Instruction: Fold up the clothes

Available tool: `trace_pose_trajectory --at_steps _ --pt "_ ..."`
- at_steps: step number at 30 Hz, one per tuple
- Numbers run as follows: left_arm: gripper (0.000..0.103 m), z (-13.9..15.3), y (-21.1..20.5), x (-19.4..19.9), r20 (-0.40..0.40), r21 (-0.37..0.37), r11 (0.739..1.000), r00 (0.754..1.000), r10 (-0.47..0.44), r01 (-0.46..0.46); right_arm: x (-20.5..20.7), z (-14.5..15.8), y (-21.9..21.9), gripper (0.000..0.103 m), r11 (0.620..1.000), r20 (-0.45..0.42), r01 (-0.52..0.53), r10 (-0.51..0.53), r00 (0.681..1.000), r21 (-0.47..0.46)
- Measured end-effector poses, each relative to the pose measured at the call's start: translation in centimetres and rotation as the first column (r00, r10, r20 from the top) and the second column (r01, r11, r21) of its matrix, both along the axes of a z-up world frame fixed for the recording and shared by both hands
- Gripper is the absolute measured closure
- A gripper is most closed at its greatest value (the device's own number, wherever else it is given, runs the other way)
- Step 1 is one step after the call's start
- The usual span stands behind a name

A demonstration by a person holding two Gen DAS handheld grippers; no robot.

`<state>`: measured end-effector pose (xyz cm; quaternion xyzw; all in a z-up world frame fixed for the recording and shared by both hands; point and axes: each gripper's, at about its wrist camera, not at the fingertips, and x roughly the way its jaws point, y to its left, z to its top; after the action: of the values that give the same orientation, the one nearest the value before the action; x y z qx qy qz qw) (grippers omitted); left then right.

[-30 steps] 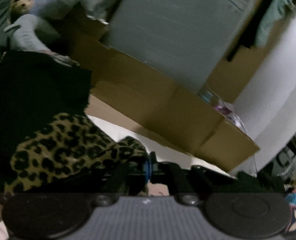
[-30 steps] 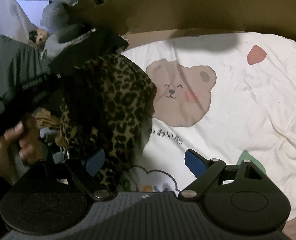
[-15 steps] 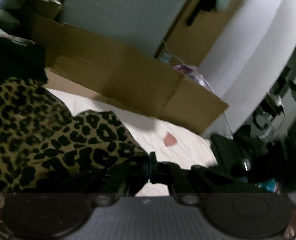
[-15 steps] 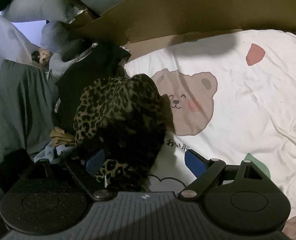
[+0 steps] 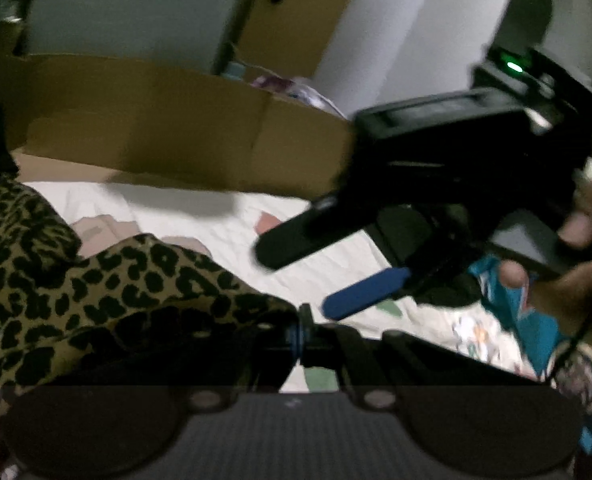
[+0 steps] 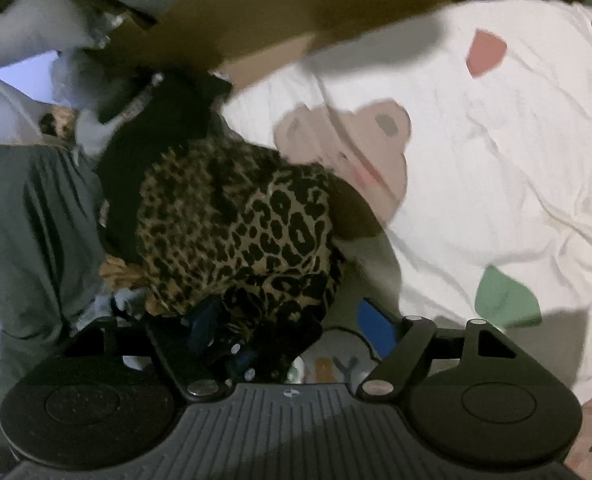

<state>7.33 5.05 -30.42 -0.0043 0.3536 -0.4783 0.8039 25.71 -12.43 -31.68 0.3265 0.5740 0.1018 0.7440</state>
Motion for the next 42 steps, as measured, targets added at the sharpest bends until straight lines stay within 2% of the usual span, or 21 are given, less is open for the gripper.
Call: trace_pose_trajectory --at_steps 6,9,11,13,16,18,19,20,21,25,30,38,42 --pt "0.102 -1.2 0.1 -1.5 -0.026 0.021 0.998 0.998 -0.061 0.061 -0.7 -3.6 0.8 0.034 0.999 -0.103 -0.016 0.018 0.995 0.028" --pt "0.102 -1.4 0.3 -1.8 -0.041 0.013 0.997 0.996 -0.075 0.076 -0.4 -4.9 1.4 0.044 0.995 -0.125 -0.057 0.067 0.99 0.08" --pt "0.102 -1.4 0.5 -1.8 -0.056 0.003 0.998 0.996 -0.07 0.071 -0.1 -5.6 1.8 0.057 0.992 -0.139 -0.076 0.09 0.986 0.101" --pt "0.102 -1.7 0.7 -1.7 -0.087 -0.003 0.998 0.994 -0.06 0.06 -0.1 -5.9 2.1 0.065 0.991 -0.144 -0.089 0.103 0.984 0.103" --pt "0.102 -1.8 1.1 -1.6 -0.141 0.006 0.999 0.989 -0.05 0.051 -0.2 -6.6 2.3 0.069 0.988 -0.144 -0.088 0.106 0.984 0.128" --pt "0.102 -1.9 1.3 -1.4 -0.169 0.016 0.999 0.985 -0.045 0.048 -0.3 -6.9 2.3 0.075 0.986 -0.137 -0.086 0.106 0.985 0.142" --pt "0.101 -1.8 1.4 -1.3 -0.181 0.021 0.998 0.982 -0.049 0.054 -0.4 -6.9 2.4 0.081 0.986 -0.127 -0.088 0.107 0.986 0.141" --pt "0.1 -1.7 1.5 -1.3 -0.191 0.027 0.998 0.98 -0.056 0.062 -0.4 -6.8 2.4 0.095 0.987 -0.119 -0.088 0.104 0.987 0.138" --pt "0.1 -1.7 1.6 -1.4 -0.198 0.037 0.997 0.979 -0.057 0.065 -0.5 -6.8 2.4 0.099 0.987 -0.111 -0.086 0.101 0.989 0.134" --pt "0.096 -1.5 2.2 -1.5 -0.227 0.063 0.997 0.973 -0.036 0.052 -0.8 -6.6 2.1 0.1 0.99 -0.092 -0.093 0.103 0.99 0.111" --pt "0.095 -1.6 3.3 -1.1 -0.252 0.093 0.996 0.967 0.032 -0.008 -0.6 -6.1 1.1 0.1 0.991 -0.091 -0.124 0.129 0.988 0.052" --pt "0.094 -2.6 5.7 1.0 -0.242 0.185 0.977 0.959 0.149 -0.105 0.4 -5.7 0.9 0.1 0.94 -0.136 -0.334 0.323 0.936 -0.065" --pt "0.094 -3.0 6.7 2.2 -0.205 0.276 0.953 0.962 0.181 -0.121 0.7 -5.0 1.2 0.1 0.91 -0.138 -0.404 0.39 0.911 -0.093"
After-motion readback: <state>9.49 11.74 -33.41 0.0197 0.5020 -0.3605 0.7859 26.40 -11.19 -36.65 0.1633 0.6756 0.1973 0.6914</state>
